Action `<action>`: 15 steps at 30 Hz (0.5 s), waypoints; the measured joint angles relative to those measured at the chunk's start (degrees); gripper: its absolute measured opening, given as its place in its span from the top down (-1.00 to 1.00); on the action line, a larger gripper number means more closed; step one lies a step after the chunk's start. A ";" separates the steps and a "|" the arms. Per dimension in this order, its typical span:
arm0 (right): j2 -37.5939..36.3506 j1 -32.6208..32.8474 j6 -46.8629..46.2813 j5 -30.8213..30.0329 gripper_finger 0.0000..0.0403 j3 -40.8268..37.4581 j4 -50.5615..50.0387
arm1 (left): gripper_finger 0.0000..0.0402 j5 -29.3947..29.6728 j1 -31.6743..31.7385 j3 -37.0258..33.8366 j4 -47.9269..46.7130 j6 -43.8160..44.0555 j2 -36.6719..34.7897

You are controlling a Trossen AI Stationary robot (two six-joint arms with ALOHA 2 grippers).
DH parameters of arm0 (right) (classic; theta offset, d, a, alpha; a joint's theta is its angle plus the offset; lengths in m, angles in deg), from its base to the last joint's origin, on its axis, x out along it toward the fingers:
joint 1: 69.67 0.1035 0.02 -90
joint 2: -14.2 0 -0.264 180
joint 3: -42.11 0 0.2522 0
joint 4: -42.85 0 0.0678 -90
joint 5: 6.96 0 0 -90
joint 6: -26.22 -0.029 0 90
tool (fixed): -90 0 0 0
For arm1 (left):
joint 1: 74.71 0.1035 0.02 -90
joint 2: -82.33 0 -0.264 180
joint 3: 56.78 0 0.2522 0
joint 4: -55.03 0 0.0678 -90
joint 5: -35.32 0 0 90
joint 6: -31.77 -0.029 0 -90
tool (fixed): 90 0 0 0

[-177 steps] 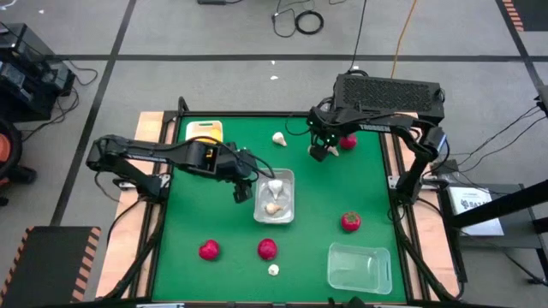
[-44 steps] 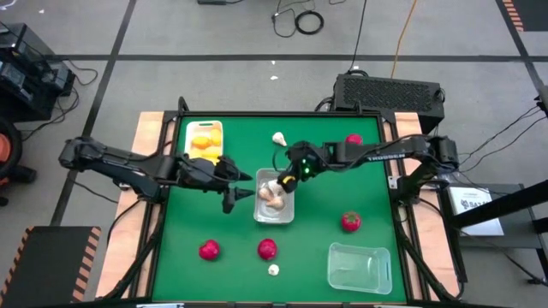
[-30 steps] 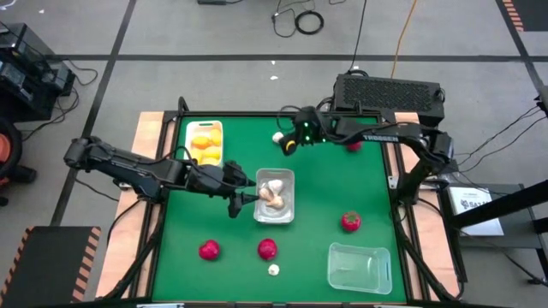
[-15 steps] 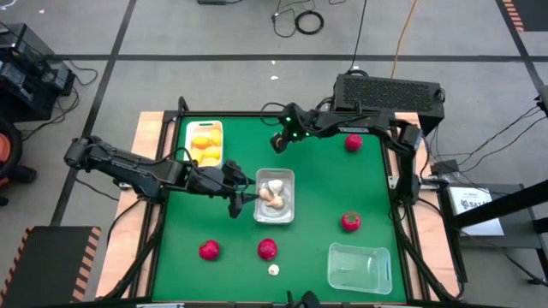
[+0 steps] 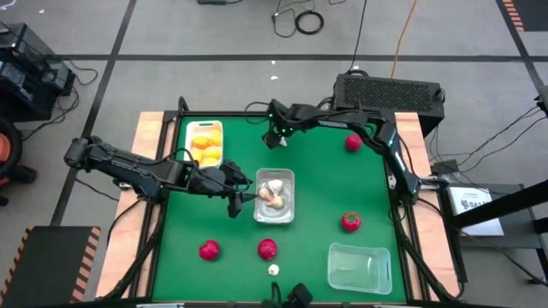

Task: Sort produce into baskets
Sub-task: Put the garlic into the gray bin

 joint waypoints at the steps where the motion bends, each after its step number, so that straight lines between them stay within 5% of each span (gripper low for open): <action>1: 0.71 -0.02 -0.42 -0.07 -0.26 0.60 -1.06 | -0.29 -0.02 0.00 0.00 -0.02 0.02 0.00; 15: 4.17 1.06 -1.31 -0.12 -0.23 1.30 -5.21 | -0.29 -0.42 0.00 0.00 -0.94 0.02 -0.02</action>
